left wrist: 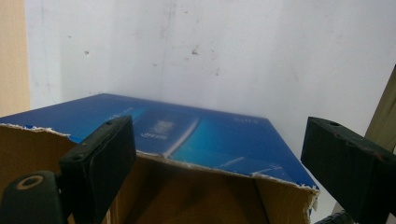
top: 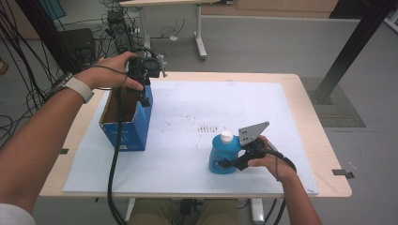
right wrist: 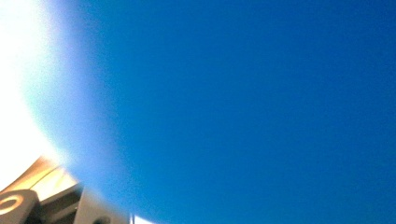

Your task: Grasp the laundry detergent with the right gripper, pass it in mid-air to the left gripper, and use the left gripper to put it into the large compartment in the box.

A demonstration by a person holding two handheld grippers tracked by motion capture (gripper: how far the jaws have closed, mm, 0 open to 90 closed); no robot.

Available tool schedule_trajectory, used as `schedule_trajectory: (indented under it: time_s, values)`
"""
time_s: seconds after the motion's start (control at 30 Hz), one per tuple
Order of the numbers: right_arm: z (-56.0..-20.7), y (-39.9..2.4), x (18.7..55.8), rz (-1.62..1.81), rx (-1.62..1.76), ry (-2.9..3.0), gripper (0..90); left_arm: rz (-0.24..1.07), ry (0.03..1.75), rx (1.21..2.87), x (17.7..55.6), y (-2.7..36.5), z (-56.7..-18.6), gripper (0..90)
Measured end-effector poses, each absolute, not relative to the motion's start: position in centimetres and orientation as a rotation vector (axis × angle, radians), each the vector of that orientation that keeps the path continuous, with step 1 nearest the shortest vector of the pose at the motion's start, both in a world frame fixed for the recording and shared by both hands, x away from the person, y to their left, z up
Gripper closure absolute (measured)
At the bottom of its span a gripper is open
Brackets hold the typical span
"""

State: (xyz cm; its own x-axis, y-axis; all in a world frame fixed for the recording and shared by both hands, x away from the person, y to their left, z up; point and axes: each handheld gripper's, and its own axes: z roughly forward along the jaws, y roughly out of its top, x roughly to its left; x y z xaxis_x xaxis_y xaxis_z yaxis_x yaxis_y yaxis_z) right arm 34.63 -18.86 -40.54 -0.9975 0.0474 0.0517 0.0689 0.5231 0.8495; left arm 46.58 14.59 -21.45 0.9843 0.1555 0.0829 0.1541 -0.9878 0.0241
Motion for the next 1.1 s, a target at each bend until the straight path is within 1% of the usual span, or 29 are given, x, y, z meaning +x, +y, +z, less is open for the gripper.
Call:
schedule_trajectory:
  time_s: [1.1]
  values:
    - [-40.53, -18.83, 34.62, -1.515, -0.114, -2.719, 41.9, 0.141, 0.248, 3.108, 46.46, 14.56, -21.38, 10.5]
